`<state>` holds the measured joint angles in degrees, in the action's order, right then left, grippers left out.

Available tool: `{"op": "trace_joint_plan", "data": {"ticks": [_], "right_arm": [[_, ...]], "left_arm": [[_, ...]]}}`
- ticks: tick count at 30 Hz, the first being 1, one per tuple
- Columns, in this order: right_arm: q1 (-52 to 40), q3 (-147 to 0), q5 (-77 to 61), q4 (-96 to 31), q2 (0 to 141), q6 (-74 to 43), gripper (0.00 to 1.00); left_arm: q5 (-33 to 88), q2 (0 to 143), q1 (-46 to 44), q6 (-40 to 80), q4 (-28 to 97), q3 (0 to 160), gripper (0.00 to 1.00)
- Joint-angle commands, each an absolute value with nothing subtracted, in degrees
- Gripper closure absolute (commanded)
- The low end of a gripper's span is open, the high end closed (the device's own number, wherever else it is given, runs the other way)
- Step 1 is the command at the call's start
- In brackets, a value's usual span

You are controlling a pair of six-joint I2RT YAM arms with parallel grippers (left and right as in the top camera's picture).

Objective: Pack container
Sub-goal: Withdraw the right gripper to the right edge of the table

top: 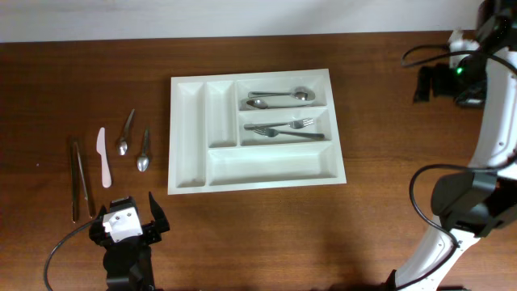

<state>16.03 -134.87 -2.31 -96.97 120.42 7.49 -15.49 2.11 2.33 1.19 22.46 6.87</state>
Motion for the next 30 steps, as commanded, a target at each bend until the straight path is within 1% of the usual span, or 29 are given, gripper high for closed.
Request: {"op": "trace_joint_plan", "data": {"ticks": [1,5,8,9,12,16,17,21,27,30], "right_arm": [[15.7,-131.5,-0.8,-96.7,120.7,6.6,0.01],[15.7,-130.4,-0.1,-96.9,120.7,6.2,0.01],[15.7,-130.1,6.5,-97.4,119.8,-0.7,0.01],[15.7,-129.8,7.0,-97.4,119.2,-0.9,0.02],[15.6,-126.9,5.8,-97.4,113.6,-0.8,0.01],[15.7,-123.1,-0.5,-97.3,105.4,2.4,0.01],[15.6,-120.8,-3.4,-97.3,101.4,4.4,0.01],[15.7,-115.2,-3.9,-95.0,94.9,6.2,0.01],[15.8,-109.6,-4.4,-89.2,94.1,10.0,0.01],[15.9,-106.9,-4.3,-84.9,95.2,15.4,0.01]], "left_arm": [[-16.3,2.1,2.5,1.7,22.8,6.8,0.01],[-16.3,2.1,2.5,1.7,22.8,6.8,0.01],[-16.3,2.1,2.5,1.7,22.8,6.8,0.01],[-16.3,2.1,2.5,1.7,22.8,6.8,0.01],[-16.3,2.1,2.5,1.7,22.8,6.8,0.01],[-16.3,2.1,2.5,1.7,22.8,6.8,0.01],[-16.3,2.1,2.5,1.7,22.8,6.8,0.01],[-16.3,2.1,2.5,1.7,22.8,6.8,0.01],[-16.3,2.1,2.5,1.7,22.8,6.8,0.01],[-15.8,2.1,2.5,1.8,22.8,6.8,0.01]]}}
